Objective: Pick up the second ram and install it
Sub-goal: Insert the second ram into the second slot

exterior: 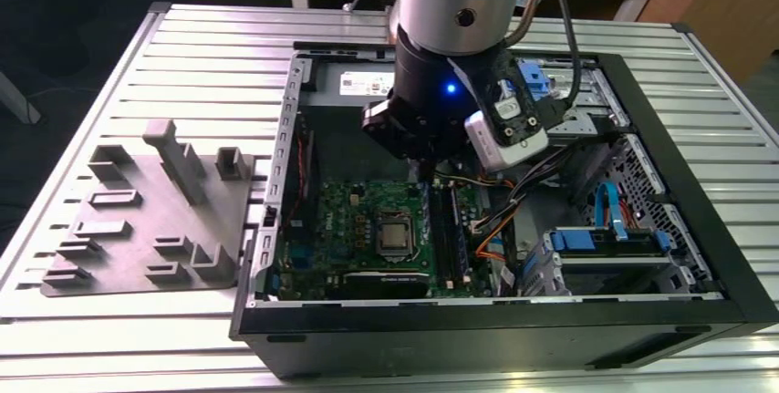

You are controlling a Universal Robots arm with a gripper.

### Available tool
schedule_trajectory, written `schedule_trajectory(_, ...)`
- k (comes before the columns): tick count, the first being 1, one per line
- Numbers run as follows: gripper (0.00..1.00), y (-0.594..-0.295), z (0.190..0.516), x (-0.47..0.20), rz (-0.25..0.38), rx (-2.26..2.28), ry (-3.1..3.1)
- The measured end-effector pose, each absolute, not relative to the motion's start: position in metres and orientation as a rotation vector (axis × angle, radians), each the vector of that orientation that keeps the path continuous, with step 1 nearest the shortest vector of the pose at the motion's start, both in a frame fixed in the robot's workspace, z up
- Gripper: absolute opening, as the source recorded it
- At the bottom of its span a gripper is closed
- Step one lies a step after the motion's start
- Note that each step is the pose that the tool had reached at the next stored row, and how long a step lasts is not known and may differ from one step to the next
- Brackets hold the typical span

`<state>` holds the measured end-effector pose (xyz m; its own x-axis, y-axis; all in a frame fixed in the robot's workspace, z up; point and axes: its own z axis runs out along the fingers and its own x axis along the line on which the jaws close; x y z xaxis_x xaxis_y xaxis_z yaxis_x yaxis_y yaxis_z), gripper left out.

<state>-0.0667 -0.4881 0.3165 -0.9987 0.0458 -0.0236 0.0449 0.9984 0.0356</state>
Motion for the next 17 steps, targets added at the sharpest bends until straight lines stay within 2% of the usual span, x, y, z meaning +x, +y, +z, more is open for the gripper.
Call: schedule_trajectory(17,0.08,-0.488,0.299,-0.067,0.054,0.114,3.114)
